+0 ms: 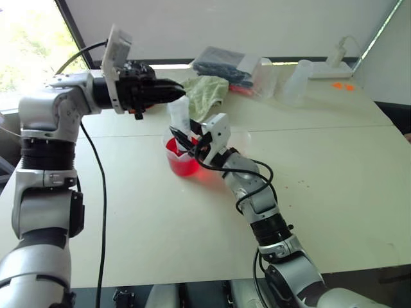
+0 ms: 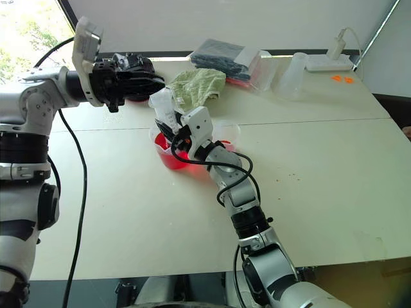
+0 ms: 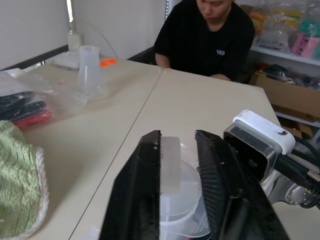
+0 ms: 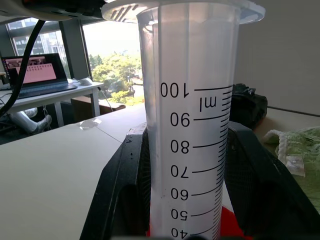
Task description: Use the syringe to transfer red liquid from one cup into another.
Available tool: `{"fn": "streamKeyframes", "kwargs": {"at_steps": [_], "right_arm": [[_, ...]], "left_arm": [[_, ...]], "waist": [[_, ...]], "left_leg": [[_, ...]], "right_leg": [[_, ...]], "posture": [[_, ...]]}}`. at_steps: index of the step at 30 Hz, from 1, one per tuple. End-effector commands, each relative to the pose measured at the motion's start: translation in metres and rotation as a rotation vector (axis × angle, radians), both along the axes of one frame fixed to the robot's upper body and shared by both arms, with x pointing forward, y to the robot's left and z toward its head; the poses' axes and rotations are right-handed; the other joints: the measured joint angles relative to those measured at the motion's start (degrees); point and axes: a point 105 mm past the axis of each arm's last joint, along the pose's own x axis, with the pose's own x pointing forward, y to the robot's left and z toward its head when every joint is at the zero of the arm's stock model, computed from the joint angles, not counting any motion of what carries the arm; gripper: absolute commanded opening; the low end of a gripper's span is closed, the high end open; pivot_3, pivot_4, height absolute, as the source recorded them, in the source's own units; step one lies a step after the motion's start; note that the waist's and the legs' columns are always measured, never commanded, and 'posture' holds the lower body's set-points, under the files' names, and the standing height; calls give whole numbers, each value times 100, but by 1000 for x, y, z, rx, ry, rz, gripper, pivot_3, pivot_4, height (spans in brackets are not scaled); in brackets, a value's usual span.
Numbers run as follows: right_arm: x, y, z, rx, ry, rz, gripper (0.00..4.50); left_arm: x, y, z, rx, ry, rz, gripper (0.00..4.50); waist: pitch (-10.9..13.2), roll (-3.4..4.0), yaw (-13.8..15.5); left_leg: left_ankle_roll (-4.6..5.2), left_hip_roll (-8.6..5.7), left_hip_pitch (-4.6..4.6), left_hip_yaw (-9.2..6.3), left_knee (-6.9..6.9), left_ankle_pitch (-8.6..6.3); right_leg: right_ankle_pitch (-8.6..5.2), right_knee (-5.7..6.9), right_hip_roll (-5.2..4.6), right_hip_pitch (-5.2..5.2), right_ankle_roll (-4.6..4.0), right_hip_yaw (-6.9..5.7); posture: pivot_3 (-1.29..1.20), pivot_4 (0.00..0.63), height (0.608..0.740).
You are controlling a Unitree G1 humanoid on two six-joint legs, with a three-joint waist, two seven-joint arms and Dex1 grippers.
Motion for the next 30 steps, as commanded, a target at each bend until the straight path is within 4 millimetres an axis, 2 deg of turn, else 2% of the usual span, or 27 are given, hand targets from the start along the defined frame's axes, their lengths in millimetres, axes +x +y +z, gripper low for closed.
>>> {"fn": "streamKeyframes", "kwargs": {"at_steps": [1,9,17,30], "right_arm": [[-7,0,20,38,-66,10,1423],[-7,0,20,39,-62,8,1423],[-7,0,18,37,-56,7,1423],[-10,3,6,20,-23,26,1423]], "left_arm": [[-8,0,3,28,-33,-21,38],[-7,1,-2,52,-45,-3,38],[-1,0,29,-42,-102,35,38],[0,-1,54,-82,-153,40,38]], "waist": [[0,0,1],[0,0,7],[0,0,11],[0,0,4]], "left_leg": [[0,0,0,0,0,0],[0,0,1,-1,2,0],[0,-1,0,-1,2,0],[0,-1,1,-1,2,0]], "right_leg": [[0,0,0,0,0,0],[0,1,0,2,0,0],[0,1,-1,2,0,0],[0,1,0,2,0,0]], "posture": [[0,150,711],[0,150,711],[0,150,711],[0,150,711]]}}
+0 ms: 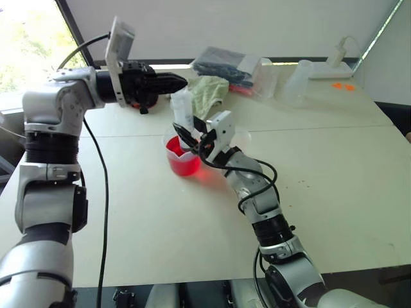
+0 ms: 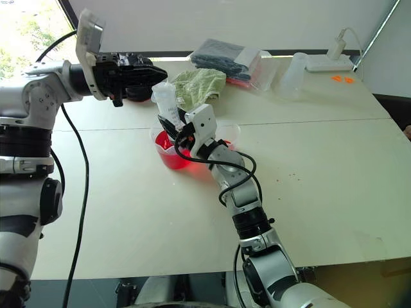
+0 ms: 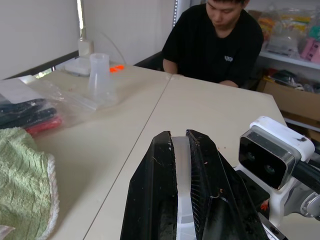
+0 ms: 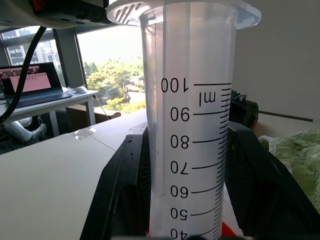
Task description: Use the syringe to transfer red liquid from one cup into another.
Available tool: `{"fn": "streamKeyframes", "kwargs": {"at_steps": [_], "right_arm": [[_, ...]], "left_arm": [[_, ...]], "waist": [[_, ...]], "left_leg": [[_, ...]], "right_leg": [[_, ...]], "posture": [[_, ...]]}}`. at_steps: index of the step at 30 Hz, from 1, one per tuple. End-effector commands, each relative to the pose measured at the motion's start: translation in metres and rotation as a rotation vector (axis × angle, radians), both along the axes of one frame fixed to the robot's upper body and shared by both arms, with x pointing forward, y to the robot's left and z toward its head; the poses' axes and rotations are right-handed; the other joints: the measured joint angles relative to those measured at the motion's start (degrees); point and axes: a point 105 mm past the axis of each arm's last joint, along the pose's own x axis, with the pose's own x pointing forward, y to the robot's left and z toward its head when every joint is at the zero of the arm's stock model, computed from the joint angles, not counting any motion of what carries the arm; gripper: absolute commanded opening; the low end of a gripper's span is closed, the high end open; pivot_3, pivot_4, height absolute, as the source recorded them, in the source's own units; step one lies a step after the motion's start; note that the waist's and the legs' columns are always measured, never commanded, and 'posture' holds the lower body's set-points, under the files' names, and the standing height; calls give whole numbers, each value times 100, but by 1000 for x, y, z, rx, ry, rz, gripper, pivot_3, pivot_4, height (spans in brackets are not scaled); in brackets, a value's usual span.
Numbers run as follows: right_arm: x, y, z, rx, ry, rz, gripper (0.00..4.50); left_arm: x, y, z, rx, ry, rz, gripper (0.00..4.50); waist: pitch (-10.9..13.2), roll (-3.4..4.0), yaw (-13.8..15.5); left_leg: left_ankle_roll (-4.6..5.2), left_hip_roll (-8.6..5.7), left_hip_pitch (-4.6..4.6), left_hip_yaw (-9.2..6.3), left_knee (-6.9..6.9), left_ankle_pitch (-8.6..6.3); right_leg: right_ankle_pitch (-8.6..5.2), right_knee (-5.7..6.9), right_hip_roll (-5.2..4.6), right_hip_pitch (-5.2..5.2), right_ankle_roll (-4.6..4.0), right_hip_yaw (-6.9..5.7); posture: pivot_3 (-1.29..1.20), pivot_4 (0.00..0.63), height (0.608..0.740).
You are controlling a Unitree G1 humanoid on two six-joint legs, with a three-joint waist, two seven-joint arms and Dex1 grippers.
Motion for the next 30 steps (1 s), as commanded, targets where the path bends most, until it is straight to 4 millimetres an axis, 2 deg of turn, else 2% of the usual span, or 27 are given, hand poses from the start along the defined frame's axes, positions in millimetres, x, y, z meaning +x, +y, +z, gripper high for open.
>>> {"fn": "streamKeyframes", "kwargs": {"at_steps": [1,16,30], "right_arm": [[-9,8,-2,-9,-9,48,1423],[-14,14,-13,-15,11,65,1423],[-14,13,-13,-22,7,66,1423]], "left_arm": [[-8,6,42,-53,-138,20,38],[-8,4,53,-64,-166,13,38],[-8,3,57,-65,-180,17,38]], "waist": [[0,0,-1],[0,0,1],[0,0,0]], "left_leg": [[0,0,0,0,0,0],[0,0,0,0,0,0],[0,0,0,0,0,0]], "right_leg": [[0,0,0,0,0,0],[0,0,0,0,0,0],[0,0,0,0,0,0]], "posture": [[0,150,711],[0,150,711],[0,150,711]]}}
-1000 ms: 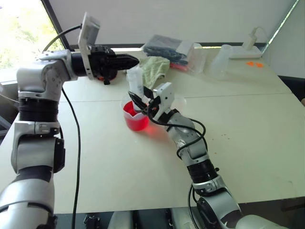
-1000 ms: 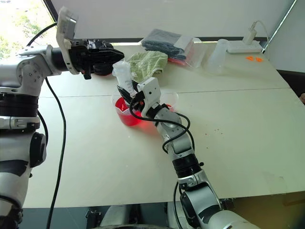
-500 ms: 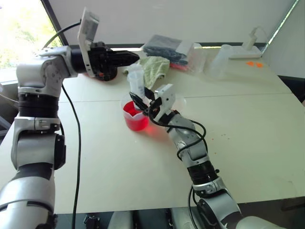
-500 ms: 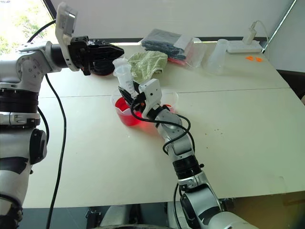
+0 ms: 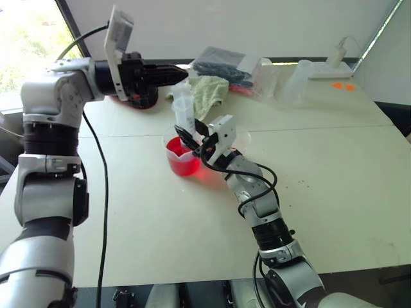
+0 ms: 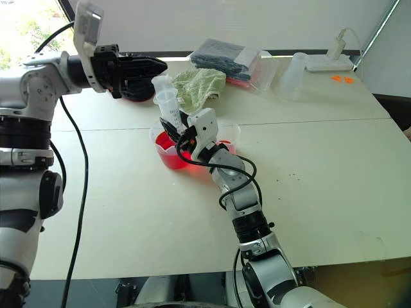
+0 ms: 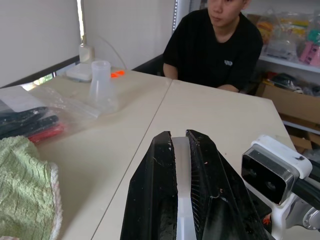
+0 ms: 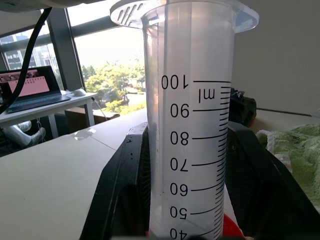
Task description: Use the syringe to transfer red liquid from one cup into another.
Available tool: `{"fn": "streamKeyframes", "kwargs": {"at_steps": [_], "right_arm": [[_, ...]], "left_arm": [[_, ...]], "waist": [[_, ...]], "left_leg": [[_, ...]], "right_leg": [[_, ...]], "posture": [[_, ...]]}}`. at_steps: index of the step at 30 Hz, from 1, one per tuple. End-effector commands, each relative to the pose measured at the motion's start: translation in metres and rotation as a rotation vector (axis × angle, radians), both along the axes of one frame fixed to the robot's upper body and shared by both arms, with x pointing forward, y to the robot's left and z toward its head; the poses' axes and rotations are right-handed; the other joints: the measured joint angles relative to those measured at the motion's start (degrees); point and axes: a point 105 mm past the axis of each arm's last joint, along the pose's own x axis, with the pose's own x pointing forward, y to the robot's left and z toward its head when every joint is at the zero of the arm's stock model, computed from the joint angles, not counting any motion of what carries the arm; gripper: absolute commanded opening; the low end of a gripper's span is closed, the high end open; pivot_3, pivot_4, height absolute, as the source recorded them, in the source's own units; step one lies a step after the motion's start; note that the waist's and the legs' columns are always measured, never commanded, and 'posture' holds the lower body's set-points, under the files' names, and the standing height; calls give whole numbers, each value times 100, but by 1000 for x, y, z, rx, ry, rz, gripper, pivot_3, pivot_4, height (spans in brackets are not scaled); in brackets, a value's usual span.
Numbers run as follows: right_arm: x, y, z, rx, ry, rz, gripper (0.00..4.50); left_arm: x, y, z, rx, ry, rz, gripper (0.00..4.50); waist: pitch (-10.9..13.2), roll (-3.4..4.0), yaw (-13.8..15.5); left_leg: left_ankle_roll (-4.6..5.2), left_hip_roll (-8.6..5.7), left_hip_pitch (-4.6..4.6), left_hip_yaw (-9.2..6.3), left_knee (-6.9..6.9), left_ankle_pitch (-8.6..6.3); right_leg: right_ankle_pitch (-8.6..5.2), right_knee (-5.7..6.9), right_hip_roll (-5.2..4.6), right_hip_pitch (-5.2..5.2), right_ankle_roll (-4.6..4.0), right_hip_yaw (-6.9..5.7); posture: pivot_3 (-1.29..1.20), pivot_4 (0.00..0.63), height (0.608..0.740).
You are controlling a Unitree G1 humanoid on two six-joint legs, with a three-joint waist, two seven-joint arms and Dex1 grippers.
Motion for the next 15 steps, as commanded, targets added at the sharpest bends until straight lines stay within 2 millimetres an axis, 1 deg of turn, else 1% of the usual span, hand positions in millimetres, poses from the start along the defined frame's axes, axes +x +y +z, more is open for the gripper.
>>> {"fn": "streamKeyframes", "kwargs": {"at_steps": [1,7,13,15], "right_arm": [[-12,15,-6,-39,-7,71,1423],[-11,13,-1,-32,-22,66,1423],[-10,12,5,-21,-38,64,1423],[-10,12,7,-20,-42,64,1423]], "left_arm": [[-11,4,45,-54,-174,22,38],[-12,5,35,-35,-153,21,38],[-10,11,15,21,-107,40,38],[-9,12,13,12,-85,43,875]], "waist": [[0,0,0],[0,0,2],[0,0,-6],[0,0,-1]], "left_leg": [[0,0,0,0,0,0],[0,0,0,0,0,0],[0,0,1,0,0,0],[0,0,1,0,-1,0]], "right_leg": [[0,0,0,0,0,0],[0,0,0,0,0,0],[0,0,0,0,0,0],[0,0,0,0,0,0]], "posture": [[0,150,711],[0,150,711],[0,150,711],[0,150,711]]}}
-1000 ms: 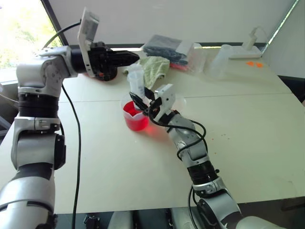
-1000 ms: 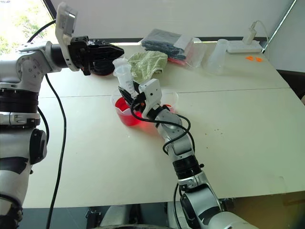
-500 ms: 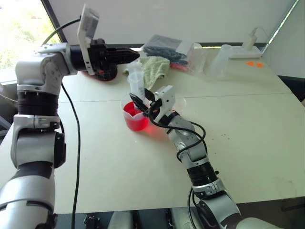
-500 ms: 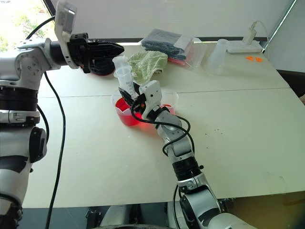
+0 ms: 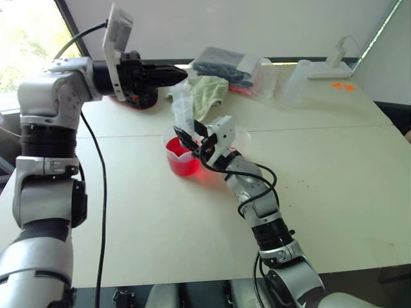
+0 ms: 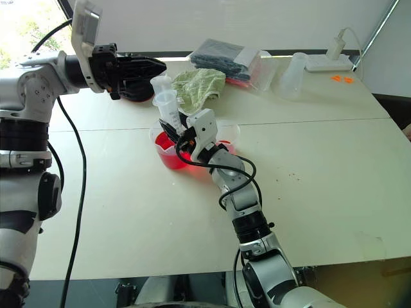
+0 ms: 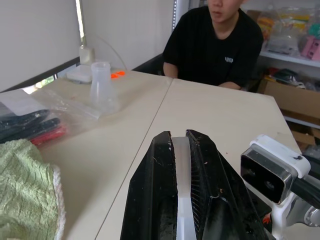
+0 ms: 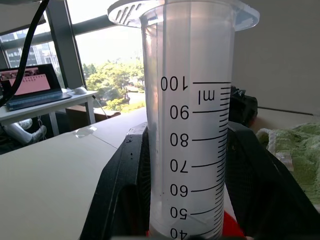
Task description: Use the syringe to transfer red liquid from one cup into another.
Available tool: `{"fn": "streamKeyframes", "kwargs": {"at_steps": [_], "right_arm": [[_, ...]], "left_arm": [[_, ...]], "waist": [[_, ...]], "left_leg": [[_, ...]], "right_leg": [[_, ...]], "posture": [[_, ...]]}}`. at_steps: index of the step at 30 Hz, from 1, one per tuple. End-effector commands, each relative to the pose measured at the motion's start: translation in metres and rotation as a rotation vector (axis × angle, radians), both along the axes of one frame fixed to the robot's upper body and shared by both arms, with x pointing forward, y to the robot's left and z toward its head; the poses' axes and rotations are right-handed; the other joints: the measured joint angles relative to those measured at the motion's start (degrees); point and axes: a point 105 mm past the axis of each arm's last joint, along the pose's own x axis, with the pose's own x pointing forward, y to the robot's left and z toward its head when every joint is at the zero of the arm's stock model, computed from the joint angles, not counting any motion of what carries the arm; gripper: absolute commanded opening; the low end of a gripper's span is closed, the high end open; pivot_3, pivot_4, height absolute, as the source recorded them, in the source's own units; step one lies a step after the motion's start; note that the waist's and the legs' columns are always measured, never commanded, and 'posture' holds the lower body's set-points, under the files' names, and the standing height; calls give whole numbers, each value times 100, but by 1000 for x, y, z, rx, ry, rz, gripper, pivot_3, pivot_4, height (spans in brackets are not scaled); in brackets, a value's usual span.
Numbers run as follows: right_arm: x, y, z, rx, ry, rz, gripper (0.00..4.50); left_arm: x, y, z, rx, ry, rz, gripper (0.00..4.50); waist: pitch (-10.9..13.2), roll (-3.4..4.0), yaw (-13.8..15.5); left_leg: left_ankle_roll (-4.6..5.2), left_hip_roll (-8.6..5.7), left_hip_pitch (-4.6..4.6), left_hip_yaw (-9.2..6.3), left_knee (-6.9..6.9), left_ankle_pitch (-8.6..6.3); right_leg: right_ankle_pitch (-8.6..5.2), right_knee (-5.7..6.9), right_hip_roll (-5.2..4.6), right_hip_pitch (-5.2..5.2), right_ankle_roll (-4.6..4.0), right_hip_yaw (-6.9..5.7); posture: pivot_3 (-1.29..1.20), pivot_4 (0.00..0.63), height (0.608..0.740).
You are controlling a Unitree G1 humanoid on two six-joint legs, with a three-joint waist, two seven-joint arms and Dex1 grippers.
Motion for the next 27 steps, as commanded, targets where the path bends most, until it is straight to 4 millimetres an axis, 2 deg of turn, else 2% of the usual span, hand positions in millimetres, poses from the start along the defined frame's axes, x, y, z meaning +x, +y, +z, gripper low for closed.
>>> {"fn": "streamKeyframes", "kwargs": {"at_steps": [1,8,15,18,24,27], "right_arm": [[-9,10,11,-4,-56,51,1423],[-10,9,21,17,-81,50,1423],[-7,5,33,44,-113,26,1423],[-5,1,40,60,-136,5,1423],[-4,-13,58,102,-179,-48,1423],[-5,-25,73,147,-198,-81,1423]], "left_arm": [[-6,9,17,-24,-58,29,1111],[-11,10,17,-25,-76,15,3942],[-15,18,23,-84,-67,27,3942],[-17,28,22,-82,-66,55,3942],[-23,40,28,-104,-76,91,3942],[-29,45,35,-183,-61,82,3942]], "waist": [[0,0,4],[0,0,6],[0,0,4],[0,0,-3],[0,0,8],[0,0,10]], "left_leg": [[0,0,0,0,0,0],[0,0,0,0,1,0],[0,0,0,0,1,0],[0,0,0,0,1,0],[0,0,0,-1,2,0],[0,0,0,-4,2,0]], "right_leg": [[0,0,0,0,0,0],[0,0,0,1,0,0],[0,0,0,0,0,0],[0,0,0,0,0,0],[0,2,0,1,0,0],[0,5,-1,1,0,0]], "posture": [[0,150,711],[0,150,711],[0,150,711],[0,150,711],[0,150,711],[0,150,711]]}}
